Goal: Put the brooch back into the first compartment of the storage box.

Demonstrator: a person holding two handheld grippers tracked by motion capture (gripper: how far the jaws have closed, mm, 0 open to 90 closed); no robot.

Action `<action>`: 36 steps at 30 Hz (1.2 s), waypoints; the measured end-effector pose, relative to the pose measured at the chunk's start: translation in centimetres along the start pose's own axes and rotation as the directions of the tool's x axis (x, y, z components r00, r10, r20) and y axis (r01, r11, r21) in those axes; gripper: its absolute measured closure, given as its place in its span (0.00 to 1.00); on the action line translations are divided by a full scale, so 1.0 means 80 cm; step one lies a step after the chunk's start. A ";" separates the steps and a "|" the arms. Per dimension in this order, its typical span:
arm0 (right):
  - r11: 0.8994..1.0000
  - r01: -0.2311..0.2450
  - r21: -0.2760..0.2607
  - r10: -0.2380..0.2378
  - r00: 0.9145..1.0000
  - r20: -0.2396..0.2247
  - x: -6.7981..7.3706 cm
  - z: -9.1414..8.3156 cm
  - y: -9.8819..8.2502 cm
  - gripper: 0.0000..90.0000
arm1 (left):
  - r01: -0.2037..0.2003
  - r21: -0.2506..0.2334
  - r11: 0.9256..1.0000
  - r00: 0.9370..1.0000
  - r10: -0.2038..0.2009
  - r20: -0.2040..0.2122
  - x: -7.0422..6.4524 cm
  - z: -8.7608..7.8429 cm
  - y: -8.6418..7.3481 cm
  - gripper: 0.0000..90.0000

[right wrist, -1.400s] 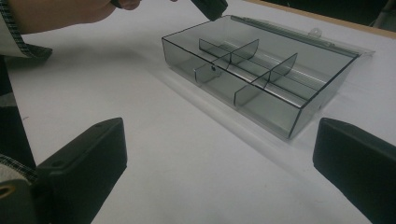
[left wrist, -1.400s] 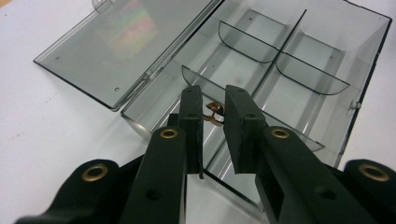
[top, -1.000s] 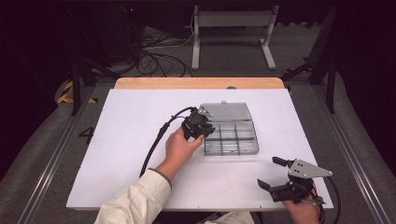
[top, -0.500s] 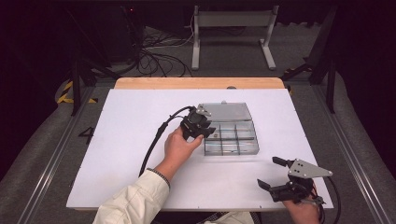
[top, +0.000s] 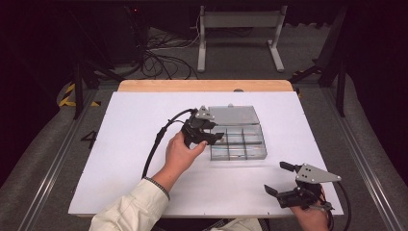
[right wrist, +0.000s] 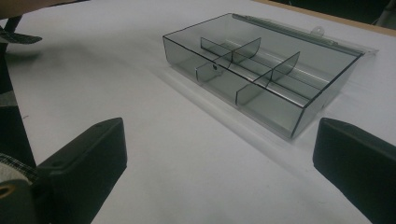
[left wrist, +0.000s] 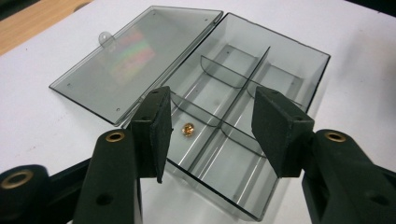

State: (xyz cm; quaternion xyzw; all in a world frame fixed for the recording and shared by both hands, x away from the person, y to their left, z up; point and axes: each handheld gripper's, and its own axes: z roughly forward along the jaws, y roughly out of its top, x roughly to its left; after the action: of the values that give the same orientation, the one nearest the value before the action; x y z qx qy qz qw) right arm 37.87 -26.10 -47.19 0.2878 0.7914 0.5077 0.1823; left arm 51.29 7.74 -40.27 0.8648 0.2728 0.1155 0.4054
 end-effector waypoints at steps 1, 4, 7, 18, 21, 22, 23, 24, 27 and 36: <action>1.000 0.001 -0.001 -0.001 1.000 0.001 0.000 0.000 0.000 0.04 | -0.003 -0.002 1.000 1.000 0.003 0.000 -0.001 -0.002 0.000 0.53; 1.000 0.001 -0.002 -0.001 1.000 0.003 -0.001 -0.001 0.000 0.04 | -0.013 -0.006 1.000 1.000 0.013 -0.006 -0.004 -0.006 0.001 0.52; 1.000 -0.002 0.000 0.002 1.000 0.003 -0.001 -0.001 0.000 0.04 | -0.019 -0.007 1.000 1.000 0.018 -0.011 -0.004 -0.009 0.001 0.52; 1.000 -0.006 -0.002 0.006 1.000 0.003 0.000 -0.002 -0.001 0.04 | -0.028 -0.071 0.997 0.999 0.030 0.033 -0.008 -0.032 -0.005 0.39; 1.000 -0.002 0.000 0.002 1.000 0.004 0.001 -0.002 -0.001 0.04 | -0.043 -0.085 0.995 0.999 0.045 0.025 -0.011 -0.039 -0.008 0.34; 1.000 0.001 0.001 -0.001 1.000 0.003 0.001 -0.001 -0.001 0.04 | -0.045 -0.091 0.995 0.999 0.047 0.025 -0.012 -0.043 -0.010 0.33; 1.000 -0.002 0.000 0.002 1.000 0.004 0.001 -0.001 0.000 0.04 | -0.042 -0.098 0.994 0.999 0.045 0.029 -0.013 -0.045 -0.011 0.33; 1.000 -0.002 -0.001 0.002 1.000 0.004 0.001 -0.001 0.000 0.04 | -0.047 -0.105 0.993 0.998 0.050 0.030 -0.013 -0.048 -0.012 0.33; 1.000 -0.002 0.000 0.002 1.000 0.005 0.001 -0.001 -0.001 0.04 | -0.040 -0.128 0.991 0.998 0.045 0.032 -0.015 -0.058 -0.017 0.31; 1.000 -0.003 0.001 0.003 1.000 0.001 0.001 -0.001 -0.001 0.04 | -0.053 -0.181 0.982 0.998 0.055 0.005 -0.021 -0.088 -0.034 0.21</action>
State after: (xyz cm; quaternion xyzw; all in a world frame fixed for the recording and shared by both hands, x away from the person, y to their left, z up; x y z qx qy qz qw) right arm 37.73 -26.09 -47.20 0.2892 0.7910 0.5076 0.1817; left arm 45.94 12.73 -37.82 0.8322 0.2356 0.1464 0.4801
